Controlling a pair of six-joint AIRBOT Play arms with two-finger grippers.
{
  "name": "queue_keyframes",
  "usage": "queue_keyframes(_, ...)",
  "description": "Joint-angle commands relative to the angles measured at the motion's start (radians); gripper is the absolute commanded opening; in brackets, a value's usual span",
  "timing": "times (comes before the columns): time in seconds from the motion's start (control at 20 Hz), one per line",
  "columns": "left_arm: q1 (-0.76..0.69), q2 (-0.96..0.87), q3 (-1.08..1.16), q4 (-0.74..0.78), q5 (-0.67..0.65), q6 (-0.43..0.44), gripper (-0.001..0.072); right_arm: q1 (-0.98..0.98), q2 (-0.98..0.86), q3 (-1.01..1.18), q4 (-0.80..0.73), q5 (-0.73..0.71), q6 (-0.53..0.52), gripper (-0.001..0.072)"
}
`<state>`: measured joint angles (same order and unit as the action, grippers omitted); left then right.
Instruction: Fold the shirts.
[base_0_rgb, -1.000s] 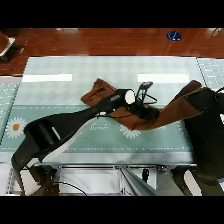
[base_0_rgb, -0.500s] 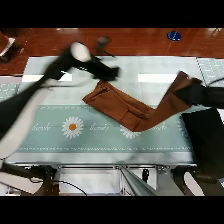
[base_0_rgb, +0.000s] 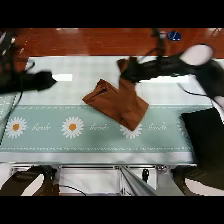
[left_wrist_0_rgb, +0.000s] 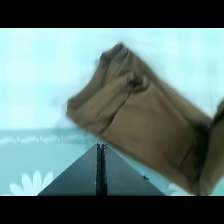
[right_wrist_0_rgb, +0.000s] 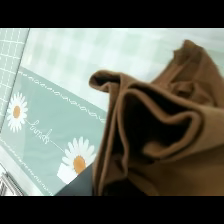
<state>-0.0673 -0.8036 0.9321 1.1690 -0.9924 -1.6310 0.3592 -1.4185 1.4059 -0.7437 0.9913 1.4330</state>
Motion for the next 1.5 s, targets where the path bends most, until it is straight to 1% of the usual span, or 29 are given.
queue_keyframes(0.0,0.023,0.259,-0.301,0.005,0.061,-0.044,0.0020,0.095,-0.248,0.182,0.005,-0.042,0.031,0.0018)
queue_keyframes(0.1,0.023,0.321,-0.400,-0.021,0.062,-0.050,0.0020,0.113,-0.336,0.246,0.005,-0.038,0.051,0.0018)
queue_keyframes(0.2,0.023,0.340,-0.467,-0.063,0.062,-0.050,0.0020,0.121,-0.396,0.284,0.006,-0.045,0.076,0.0019)
queue_keyframes(0.25,0.023,0.336,-0.491,-0.082,0.069,-0.050,0.0020,0.121,-0.413,0.288,0.013,-0.056,0.080,0.0069)
queue_keyframes(0.3,0.023,0.335,-0.514,-0.095,0.089,-0.050,0.0020,0.121,-0.425,0.288,0.036,-0.056,0.082,0.0292)
queue_keyframes(0.35,0.023,0.335,-0.529,-0.096,0.110,-0.050,0.0020,0.121,-0.429,0.288,0.058,-0.039,0.061,0.0411)
queue_keyframes(0.5,0.023,0.335,-0.552,-0.096,0.169,-0.051,0.0020,0.087,-0.403,0.288,0.058,0.089,0.052,0.0411)
queue_keyframes(0.65,0.023,0.335,-0.552,-0.097,0.167,-0.050,0.0020,-0.037,-0.300,0.288,0.004,0.264,0.057,0.0411)
queue_keyframes(0.7,0.023,0.335,-0.552,-0.097,0.160,-0.051,0.0020,-0.086,-0.241,0.288,-0.064,0.323,0.065,0.0411)
queue_keyframes(0.75,0.023,0.335,-0.552,-0.097,0.153,-0.050,0.0020,-0.130,-0.177,0.288,-0.166,0.373,0.077,0.0411)
queue_keyframes(0.85,0.023,0.335,-0.552,-0.097,0.148,-0.051,0.0020,-0.206,-0.023,0.258,-0.449,0.445,0.113,0.0411)
queue_keyframes(0.9,0.023,0.335,-0.552,-0.097,0.148,-0.051,0.0020,-0.237,0.060,0.201,-0.568,0.439,0.135,0.0411)
queue_keyframes(0.95,0.023,0.335,-0.552,-0.097,0.150,-0.051,0.0020,-0.268,0.154,0.107,-0.668,0.406,0.167,0.0411)
queue_keyframes(1.05,0.023,0.335,-0.552,-0.096,0.155,-0.050,0.0020,-0.321,0.340,-0.161,-0.785,0.269,0.280,0.0411)
queue_keyframes(1.1,0.023,0.335,-0.552,-0.096,0.160,-0.050,0.0020,-0.337,0.421,-0.310,-0.800,0.185,0.364,0.0411)
queue_keyframes(1.15,0.023,0.335,-0.552,-0.097,0.168,-0.051,0.0020,-0.341,0.492,-0.473,-0.780,0.092,0.448,0.0411)
queue_keyframes(1.2,0.023,0.335,-0.552,-0.097,0.177,-0.051,0.0020,-0.334,0.537,-0.608,-0.718,0.008,0.493,0.0411)
queue_keyframes(1.3,0.023,0.334,-0.552,-0.097,0.200,-0.051,0.0020,-0.294,0.552,-0.822,-0.468,-0.160,0.492,0.0411)
queue_keyframes(1.35,0.023,0.330,-0.552,-0.097,0.210,-0.051,0.0020,-0.262,0.526,-0.889,-0.349,-0.232,0.456,0.0411)
queue_keyframes(1.45,0.023,0.316,-0.552,-0.111,0.224,-0.051,0.0020,-0.206,0.429,-0.912,-0.207,-0.293,0.376,0.0411)
